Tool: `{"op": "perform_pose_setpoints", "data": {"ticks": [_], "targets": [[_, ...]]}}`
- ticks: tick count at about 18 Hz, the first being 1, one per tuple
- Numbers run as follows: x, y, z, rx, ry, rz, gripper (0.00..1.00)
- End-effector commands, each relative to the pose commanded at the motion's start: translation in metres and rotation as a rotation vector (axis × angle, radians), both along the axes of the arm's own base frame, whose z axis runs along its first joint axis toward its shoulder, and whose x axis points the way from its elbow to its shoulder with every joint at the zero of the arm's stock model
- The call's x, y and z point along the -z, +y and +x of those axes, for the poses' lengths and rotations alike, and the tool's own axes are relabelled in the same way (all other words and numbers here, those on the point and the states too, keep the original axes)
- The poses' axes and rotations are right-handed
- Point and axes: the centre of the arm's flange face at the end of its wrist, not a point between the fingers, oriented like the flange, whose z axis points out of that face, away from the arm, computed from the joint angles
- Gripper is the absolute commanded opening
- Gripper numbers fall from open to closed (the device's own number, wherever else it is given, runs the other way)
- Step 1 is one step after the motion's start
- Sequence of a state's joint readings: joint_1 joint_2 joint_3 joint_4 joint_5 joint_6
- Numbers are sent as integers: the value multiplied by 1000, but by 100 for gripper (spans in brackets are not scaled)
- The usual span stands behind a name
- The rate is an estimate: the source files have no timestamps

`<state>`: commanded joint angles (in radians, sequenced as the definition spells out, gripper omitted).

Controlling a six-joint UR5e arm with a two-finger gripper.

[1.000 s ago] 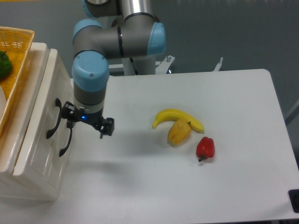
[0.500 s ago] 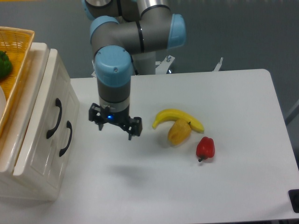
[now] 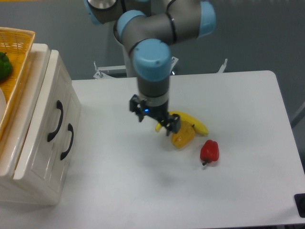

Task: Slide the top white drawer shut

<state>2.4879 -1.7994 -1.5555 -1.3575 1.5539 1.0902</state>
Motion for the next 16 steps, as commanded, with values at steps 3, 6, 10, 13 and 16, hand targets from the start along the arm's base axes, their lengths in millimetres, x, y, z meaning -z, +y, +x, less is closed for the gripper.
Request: {"op": "perform_pose_setpoints", "data": {"ticks": [3, 6, 10, 13, 16], "targets": [[-1, -33, -33, 77, -7, -2, 100], [-2, -66, -66, 130, -1, 2, 100], [3, -105, -104, 222, 2, 3, 100], [6, -138, -126, 233, 2, -11, 100], [4, -156, -135, 204, 2, -13, 100]]}}
